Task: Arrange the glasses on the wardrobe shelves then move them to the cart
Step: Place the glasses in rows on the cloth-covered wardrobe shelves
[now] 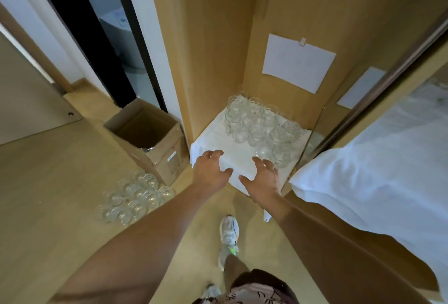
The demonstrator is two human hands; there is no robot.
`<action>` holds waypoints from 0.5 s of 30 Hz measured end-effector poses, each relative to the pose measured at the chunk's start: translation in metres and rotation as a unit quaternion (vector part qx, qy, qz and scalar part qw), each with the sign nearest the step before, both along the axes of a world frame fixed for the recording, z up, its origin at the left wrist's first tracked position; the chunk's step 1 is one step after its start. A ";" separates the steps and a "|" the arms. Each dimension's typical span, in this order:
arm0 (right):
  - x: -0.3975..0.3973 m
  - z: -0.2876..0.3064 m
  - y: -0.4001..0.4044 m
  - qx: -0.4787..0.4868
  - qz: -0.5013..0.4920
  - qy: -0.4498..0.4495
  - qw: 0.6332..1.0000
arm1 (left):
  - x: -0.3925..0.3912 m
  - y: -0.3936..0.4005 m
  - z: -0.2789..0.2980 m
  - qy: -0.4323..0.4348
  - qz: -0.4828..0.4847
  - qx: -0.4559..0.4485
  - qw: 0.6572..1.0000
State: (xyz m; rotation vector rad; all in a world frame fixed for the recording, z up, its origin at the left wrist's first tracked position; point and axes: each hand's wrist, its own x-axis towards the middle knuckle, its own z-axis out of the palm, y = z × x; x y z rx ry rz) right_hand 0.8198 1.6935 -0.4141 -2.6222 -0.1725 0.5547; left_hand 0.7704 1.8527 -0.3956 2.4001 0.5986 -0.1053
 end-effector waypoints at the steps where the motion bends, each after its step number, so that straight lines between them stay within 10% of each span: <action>1: 0.007 -0.005 0.003 0.002 -0.005 0.004 1.000 | 0.009 0.004 -0.003 0.000 -0.001 -0.001 1.000; 15: 0.120 -0.054 0.046 0.034 -0.087 0.083 0.992 | 0.149 0.038 -0.051 0.105 -0.056 0.001 0.993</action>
